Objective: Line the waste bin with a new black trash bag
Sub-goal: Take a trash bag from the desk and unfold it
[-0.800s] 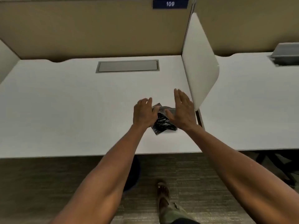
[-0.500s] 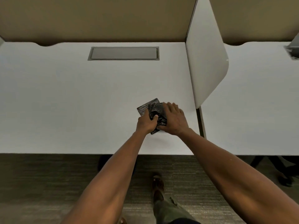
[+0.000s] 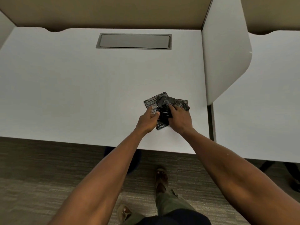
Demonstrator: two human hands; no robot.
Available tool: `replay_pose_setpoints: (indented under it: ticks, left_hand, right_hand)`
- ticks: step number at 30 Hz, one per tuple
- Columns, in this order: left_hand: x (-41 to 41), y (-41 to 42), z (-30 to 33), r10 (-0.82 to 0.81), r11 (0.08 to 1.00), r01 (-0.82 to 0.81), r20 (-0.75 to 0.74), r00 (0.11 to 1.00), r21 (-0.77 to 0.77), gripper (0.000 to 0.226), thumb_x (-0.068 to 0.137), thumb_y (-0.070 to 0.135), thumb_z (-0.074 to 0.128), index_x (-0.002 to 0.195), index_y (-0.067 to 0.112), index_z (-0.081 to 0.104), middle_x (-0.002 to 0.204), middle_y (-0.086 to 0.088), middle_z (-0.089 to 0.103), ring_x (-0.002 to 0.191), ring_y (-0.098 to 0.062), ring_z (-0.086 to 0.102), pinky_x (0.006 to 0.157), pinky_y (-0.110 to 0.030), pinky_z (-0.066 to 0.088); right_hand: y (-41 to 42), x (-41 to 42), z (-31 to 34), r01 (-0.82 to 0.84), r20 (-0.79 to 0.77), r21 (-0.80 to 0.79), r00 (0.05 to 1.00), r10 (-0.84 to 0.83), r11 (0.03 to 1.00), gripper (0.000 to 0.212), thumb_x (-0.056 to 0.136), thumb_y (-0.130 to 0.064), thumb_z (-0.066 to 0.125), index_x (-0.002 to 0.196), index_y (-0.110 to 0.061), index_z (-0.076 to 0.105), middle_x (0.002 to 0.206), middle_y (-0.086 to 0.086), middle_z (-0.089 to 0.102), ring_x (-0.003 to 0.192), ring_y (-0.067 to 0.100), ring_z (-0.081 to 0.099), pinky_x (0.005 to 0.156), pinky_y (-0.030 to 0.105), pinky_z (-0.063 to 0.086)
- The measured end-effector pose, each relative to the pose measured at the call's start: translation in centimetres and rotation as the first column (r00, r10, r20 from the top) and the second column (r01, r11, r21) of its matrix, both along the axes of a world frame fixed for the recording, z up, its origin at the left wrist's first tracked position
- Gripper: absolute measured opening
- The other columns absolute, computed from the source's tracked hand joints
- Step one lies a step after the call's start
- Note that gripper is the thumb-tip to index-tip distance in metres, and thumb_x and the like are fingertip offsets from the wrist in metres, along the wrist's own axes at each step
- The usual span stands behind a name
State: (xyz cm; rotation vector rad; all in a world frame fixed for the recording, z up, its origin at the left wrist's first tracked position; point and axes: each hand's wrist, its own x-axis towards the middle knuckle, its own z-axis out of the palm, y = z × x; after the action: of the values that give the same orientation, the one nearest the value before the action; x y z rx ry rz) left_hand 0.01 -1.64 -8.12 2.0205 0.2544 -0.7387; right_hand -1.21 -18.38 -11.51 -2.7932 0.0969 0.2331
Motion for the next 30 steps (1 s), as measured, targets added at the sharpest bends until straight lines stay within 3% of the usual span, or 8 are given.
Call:
replay_pose_setpoints:
  ticks: [6,12,15,21,23,25,28,30]
  left_hand:
    - [-1.3,0.7,0.3,0.142,0.981,-0.145,-0.036,0.989,-0.129,0.064,0.101,0.055,0.051,0.159,0.033,0.032,0.146,-0.003,0.058,0.133,-0.023,0.054,0.113,-0.041,0.042]
    - [-3.9,1.9,5.5,0.150,0.909,-0.119,0.049,0.987,-0.400,0.062,0.081,0.068,0.071,0.138,0.063,0.046,0.136,0.022,0.061,0.126,0.003,0.058,0.100,-0.035,0.054]
    - [-6.2,4.1,8.1,0.133,0.860,-0.091,0.048,0.990,-0.501,0.066,0.072,0.064,0.081,0.128,0.070,0.046,0.131,0.023,0.061,0.118,0.007,0.062,0.090,-0.027,0.059]
    - [-12.2,10.3,9.1,0.263,0.752,-0.248,-0.067,0.963,-0.611,0.055,0.088,0.023,0.079,0.139,0.017,0.058,0.134,-0.010,0.070,0.127,-0.029,0.064,0.108,-0.053,0.050]
    - [-14.2,13.4,9.1,0.319,0.656,-0.364,-0.195,0.928,-0.661,0.047,0.093,0.013,0.070,0.138,0.007,0.058,0.136,-0.019,0.066,0.131,-0.039,0.059,0.112,-0.054,0.046]
    - [-16.5,16.6,9.1,0.362,0.551,-0.459,-0.296,0.884,-0.697,0.050,0.093,0.010,0.064,0.141,0.000,0.056,0.140,-0.026,0.061,0.133,-0.042,0.057,0.112,-0.054,0.046]
    - [-20.4,21.3,9.3,0.408,0.375,-0.543,-0.392,0.824,-0.752,0.055,0.092,0.009,0.061,0.145,-0.001,0.052,0.140,-0.026,0.061,0.126,-0.039,0.063,0.099,-0.047,0.057]
    - [-22.8,24.0,9.4,0.429,0.296,-0.559,-0.416,0.802,-0.774,0.055,0.090,0.009,0.063,0.144,-0.002,0.054,0.138,-0.025,0.063,0.121,-0.037,0.067,0.091,-0.042,0.060]
  right_hand:
    - [-0.9,0.0,2.2,0.204,0.124,0.363,0.956,-0.264,0.909,0.049,0.090,-0.015,0.058,0.139,-0.016,0.061,0.122,0.013,0.073,0.106,0.036,0.068,0.083,0.037,0.053]
    - [-0.6,-3.7,6.9,0.245,-0.166,0.899,0.958,-0.235,0.363,0.021,0.095,-0.030,0.073,0.115,-0.025,0.073,0.107,0.002,0.079,0.101,0.017,0.076,0.077,0.032,0.064]
    - [1.4,-6.1,8.5,0.242,-0.219,0.952,0.967,-0.133,0.187,0.034,0.088,-0.032,0.077,0.115,-0.011,0.075,0.111,0.010,0.079,0.106,0.026,0.075,0.081,0.031,0.061]
    - [7.2,-10.3,10.5,0.319,-0.315,0.947,0.944,-0.095,0.039,0.053,0.087,-0.033,0.072,0.113,0.012,0.067,0.108,0.033,0.070,0.096,0.039,0.069,0.082,0.053,0.055]
    - [8.8,-11.5,11.0,0.335,-0.330,0.942,0.938,-0.109,0.025,0.027,0.098,-0.027,0.065,0.097,-0.003,0.076,0.093,0.015,0.076,0.084,0.032,0.069,0.069,0.042,0.058]
    - [10.4,-12.5,11.5,0.365,-0.373,0.926,0.923,-0.092,-0.100,0.035,0.106,-0.016,0.053,0.086,-0.020,0.081,0.087,-0.001,0.078,0.084,0.019,0.069,0.065,0.034,0.059]
    - [12.4,-14.5,12.0,0.434,-0.471,0.835,0.881,-0.032,-0.338,0.039,0.093,-0.019,0.064,0.128,0.000,0.066,0.093,0.007,0.074,0.088,0.022,0.071,0.079,0.040,0.061]
    - [14.2,-16.1,12.0,0.475,-0.490,0.790,0.869,0.067,-0.386,0.042,0.084,-0.024,0.070,0.120,-0.003,0.070,0.093,0.016,0.077,0.083,0.027,0.077,0.071,0.041,0.063]
